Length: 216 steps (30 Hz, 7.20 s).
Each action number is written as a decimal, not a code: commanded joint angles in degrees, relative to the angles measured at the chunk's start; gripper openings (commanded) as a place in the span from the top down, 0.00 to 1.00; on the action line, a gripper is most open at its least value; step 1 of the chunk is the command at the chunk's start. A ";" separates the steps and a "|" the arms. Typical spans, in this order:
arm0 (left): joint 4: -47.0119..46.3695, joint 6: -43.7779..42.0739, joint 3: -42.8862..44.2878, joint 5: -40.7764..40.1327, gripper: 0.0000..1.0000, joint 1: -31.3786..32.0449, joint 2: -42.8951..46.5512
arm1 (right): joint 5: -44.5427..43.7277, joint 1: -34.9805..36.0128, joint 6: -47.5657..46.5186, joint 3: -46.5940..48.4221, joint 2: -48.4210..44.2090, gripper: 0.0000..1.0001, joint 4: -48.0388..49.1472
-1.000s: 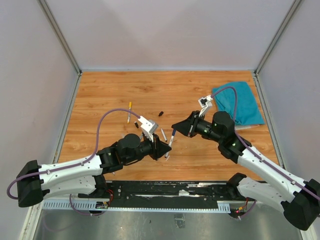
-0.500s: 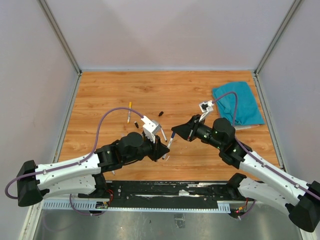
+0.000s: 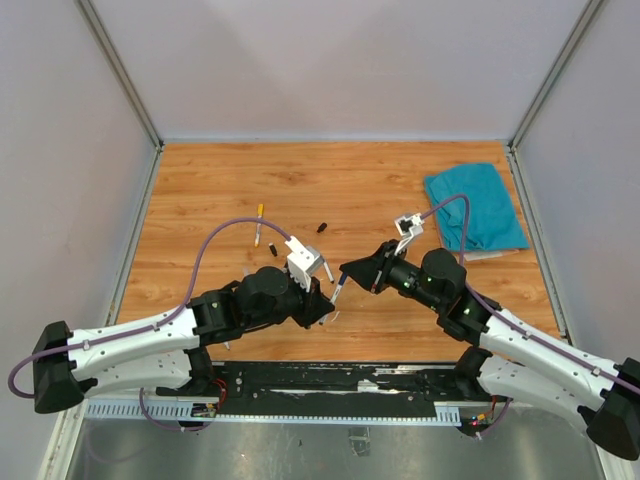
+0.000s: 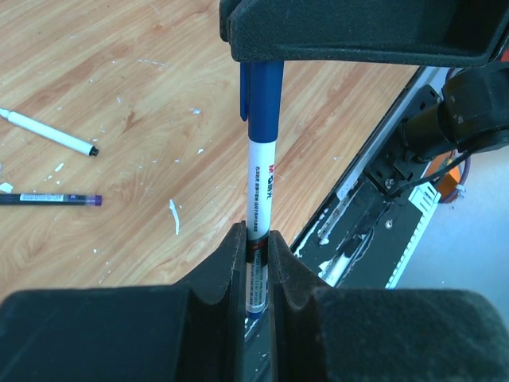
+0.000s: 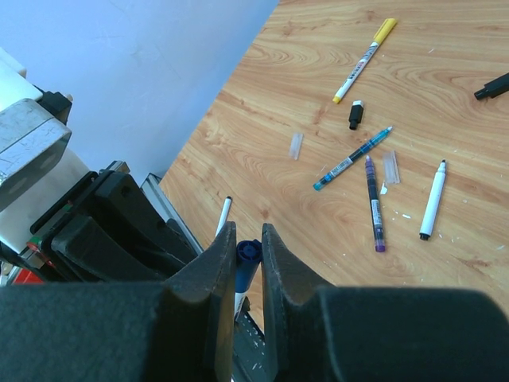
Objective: Insert the pens into the pen caps
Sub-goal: Press the pen cap onto the pen, then place the pen at the center of the board, then pick up the pen from the center of the board.
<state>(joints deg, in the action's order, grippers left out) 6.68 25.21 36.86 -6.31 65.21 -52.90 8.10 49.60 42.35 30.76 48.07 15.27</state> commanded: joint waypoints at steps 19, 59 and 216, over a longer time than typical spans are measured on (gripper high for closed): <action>-18.19 -1.75 3.57 -4.31 0.99 -0.83 3.40 | 1.56 8.93 0.15 -4.66 0.08 0.99 -12.31; 5.55 -2.53 8.08 -9.46 1.00 -15.99 -7.96 | -25.43 8.85 -12.09 13.70 -7.16 0.31 -39.63; 5.79 -6.80 3.79 -2.48 0.67 -32.51 -28.93 | -20.42 8.84 -10.28 7.73 -4.84 0.29 -42.91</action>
<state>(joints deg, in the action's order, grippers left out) 12.53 20.32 38.52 -7.03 32.38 -79.35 -12.88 58.04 31.35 39.20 43.68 -28.45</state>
